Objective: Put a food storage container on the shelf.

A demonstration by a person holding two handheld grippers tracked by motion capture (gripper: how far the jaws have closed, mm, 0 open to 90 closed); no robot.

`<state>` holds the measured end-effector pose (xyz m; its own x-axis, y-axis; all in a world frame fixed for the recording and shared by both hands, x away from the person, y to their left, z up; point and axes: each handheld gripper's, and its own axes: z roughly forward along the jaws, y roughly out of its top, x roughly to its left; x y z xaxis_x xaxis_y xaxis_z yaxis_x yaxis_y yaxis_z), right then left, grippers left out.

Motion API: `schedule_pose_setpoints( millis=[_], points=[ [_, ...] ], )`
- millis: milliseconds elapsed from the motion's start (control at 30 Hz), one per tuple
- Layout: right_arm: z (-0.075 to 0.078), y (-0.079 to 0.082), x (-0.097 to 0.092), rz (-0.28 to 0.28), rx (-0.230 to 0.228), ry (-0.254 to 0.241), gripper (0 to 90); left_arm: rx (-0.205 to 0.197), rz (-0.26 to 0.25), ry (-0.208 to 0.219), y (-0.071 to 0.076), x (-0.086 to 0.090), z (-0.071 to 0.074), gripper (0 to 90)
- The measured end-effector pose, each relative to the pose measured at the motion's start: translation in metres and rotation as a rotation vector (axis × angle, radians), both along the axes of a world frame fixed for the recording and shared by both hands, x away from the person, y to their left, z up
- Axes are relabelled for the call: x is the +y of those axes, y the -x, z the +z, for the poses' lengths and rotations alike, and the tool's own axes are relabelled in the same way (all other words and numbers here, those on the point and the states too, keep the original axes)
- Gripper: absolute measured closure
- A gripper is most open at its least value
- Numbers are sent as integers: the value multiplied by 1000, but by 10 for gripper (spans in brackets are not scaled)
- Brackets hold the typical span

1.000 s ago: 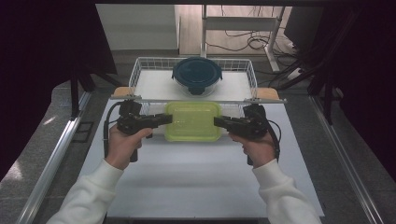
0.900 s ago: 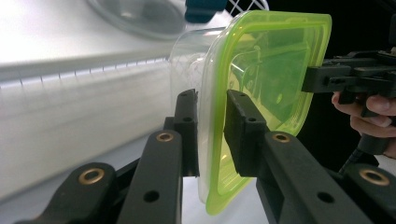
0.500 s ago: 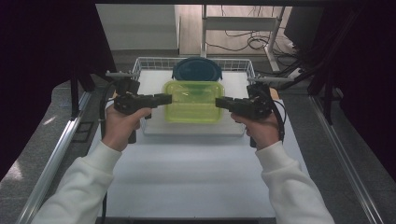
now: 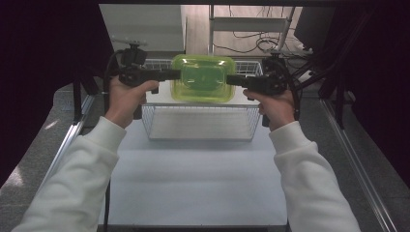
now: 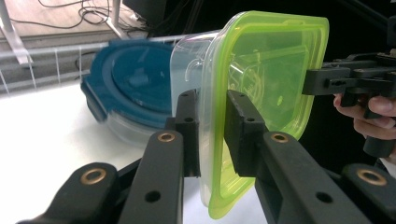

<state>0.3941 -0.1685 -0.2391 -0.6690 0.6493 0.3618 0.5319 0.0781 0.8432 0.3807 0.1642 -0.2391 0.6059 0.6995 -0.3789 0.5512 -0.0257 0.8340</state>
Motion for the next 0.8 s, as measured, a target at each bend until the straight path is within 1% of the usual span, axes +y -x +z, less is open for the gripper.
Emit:
schedule_pose_setpoints(
  millis=[67,100,133,167,200,233,267,300,333,367,433,467,500,533,567,600,633,667,700,733,767,800],
  points=[
    [6,-6,1,-2,-3,-1,756,2,2,5,-7,1,4,765],
    [10,-14,2,-5,1,2,761,12,3,14,-14,2,7,768],
    [10,-14,2,-5,1,2,761,12,3,14,-14,2,7,769],
    [12,-19,3,-9,5,3,763,19,2,20,-19,2,7,769],
    [13,-27,3,-14,11,4,766,25,2,28,-23,2,7,772],
    [13,-31,3,-14,15,3,766,32,4,36,-29,2,7,773],
    [13,-31,3,-14,15,3,766,32,4,36,-29,2,7,774],
    [12,-38,2,-18,31,4,768,36,6,34,-34,1,7,776],
    [12,-38,2,-18,31,4,768,36,6,34,-34,1,7,776],
    [10,-45,2,-22,51,1,769,36,4,25,-37,1,6,775],
    [7,-53,1,-23,67,-3,769,57,7,23,-46,0,4,775],
    [5,-56,2,-25,75,-7,769,57,7,23,-46,0,4,775],
    [5,-56,2,-25,75,-7,769,62,5,19,-49,0,3,775],
    [3,-61,2,-30,97,-1,768,78,7,16,-55,0,-2,775],
    [1,-63,2,-32,105,4,768,85,10,18,-58,0,-4,775],
    [1,-63,2,-32,105,4,768,85,10,18,-58,0,-4,774],
    [-2,-69,3,-38,124,10,768,91,13,17,-61,-1,-7,772],
    [-2,-69,3,-38,124,10,768,100,14,14,-64,-1,-9,772],
    [-4,-71,4,-41,133,13,768,107,20,15,-66,-1,-10,771],
    [-5,-73,4,-43,139,7,768,111,24,24,-69,0,-11,768],
    [-5,-77,3,-44,161,-10,768,118,23,34,-71,0,-12,766],
    [-6,-80,3,-45,170,-17,768,138,25,54,-76,2,-14,765]
  ],
)
